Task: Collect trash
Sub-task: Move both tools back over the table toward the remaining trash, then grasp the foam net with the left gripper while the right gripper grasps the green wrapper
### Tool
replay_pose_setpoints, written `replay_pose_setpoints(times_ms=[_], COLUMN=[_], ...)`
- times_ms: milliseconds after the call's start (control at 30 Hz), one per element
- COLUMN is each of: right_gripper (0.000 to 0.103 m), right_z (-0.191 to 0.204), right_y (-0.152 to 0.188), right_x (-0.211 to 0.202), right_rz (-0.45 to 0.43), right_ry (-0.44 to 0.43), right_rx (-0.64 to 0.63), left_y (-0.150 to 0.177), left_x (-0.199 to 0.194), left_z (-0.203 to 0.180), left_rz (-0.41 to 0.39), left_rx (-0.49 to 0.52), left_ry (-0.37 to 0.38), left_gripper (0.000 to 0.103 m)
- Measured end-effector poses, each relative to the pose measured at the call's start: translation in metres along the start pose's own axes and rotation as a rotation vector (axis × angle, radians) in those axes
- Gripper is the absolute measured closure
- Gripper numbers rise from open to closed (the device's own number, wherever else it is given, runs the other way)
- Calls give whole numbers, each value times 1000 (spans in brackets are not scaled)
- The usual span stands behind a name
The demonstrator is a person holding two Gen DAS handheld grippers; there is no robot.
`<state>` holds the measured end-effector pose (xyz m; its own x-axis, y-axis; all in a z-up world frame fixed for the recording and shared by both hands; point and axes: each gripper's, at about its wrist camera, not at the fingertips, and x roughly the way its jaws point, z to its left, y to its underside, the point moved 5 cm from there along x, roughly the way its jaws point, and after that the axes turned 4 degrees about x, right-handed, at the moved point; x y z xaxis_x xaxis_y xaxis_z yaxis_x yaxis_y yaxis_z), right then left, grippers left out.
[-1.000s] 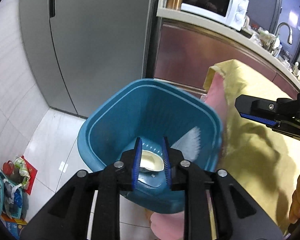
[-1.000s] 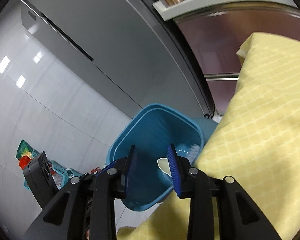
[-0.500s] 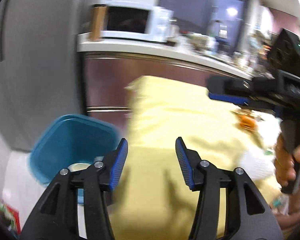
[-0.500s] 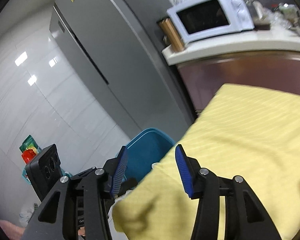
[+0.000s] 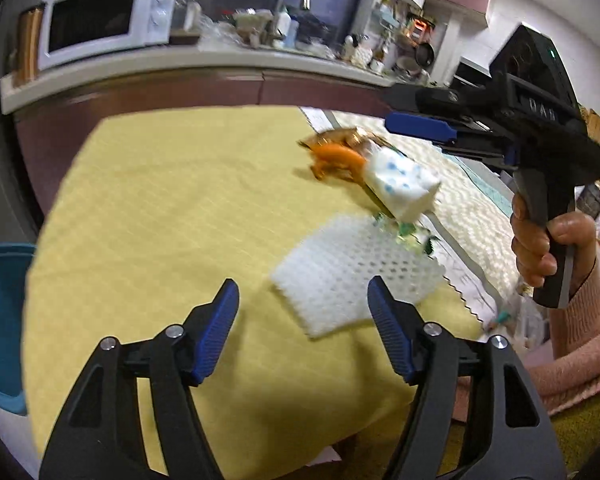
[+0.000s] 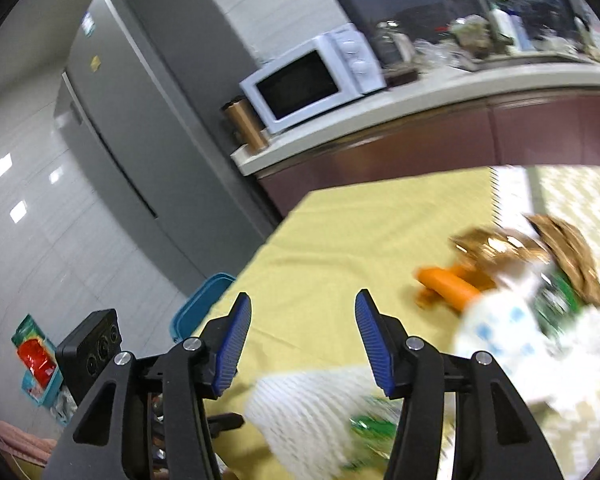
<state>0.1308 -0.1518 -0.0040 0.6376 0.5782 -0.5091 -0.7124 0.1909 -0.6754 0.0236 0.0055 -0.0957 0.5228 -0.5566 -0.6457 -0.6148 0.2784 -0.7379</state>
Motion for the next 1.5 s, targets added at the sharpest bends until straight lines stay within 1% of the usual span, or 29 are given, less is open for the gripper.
replay_pose_setpoints(times_ms=[33,133,267,333,433,567,633,667,700,833,900,967,1033,1233,1500], right_gripper=[51,51,51,51,51,51,51,51,51,51,51,57,61,63,63], right_z=[-9,-25,-38,-44,-53,-59,-60,-60,-60,-56,-57,-58,-58,-57,-47], right_y=[5,17,34,45,59,71,76,78,80,84,85,86,87,83,73], right_x=[-5,-16,-21,-22,-22,-18,-15,-13,-11,-7,-6,-6,-5,-8,-7], right_rz=[-2,1,26,45,73,101,113,119,125,130,127,128,128,103,96], right_ry=[22,50,75,82,82,65,53,48,44,41,40,40,42,47,2], right_rx=[11,32,55,72,105,131,144,149,149,149,158,164,164,177,164], left_y=[2,1,3,5,7,7,7,8,8,8,8,8,8,10,9], left_x=[4,13,20,24,29,31,31,30,30,28,26,23,20,8,-16], left_z=[-2,0,5,3,3,3,4,5,6,9,11,12,15,25,46], left_rz=[10,31,54,65,80,80,81,81,81,73,64,59,54,33,-20], left_rx=[-6,-17,-51,-62,-80,-98,-107,-110,-116,-135,-140,-144,-148,-166,-201], left_ry=[9,22,55,62,77,87,87,86,82,78,78,74,66,46,7], left_gripper=[36,36,37,38,43,60,63,68,75,83,92,92,92,94,95])
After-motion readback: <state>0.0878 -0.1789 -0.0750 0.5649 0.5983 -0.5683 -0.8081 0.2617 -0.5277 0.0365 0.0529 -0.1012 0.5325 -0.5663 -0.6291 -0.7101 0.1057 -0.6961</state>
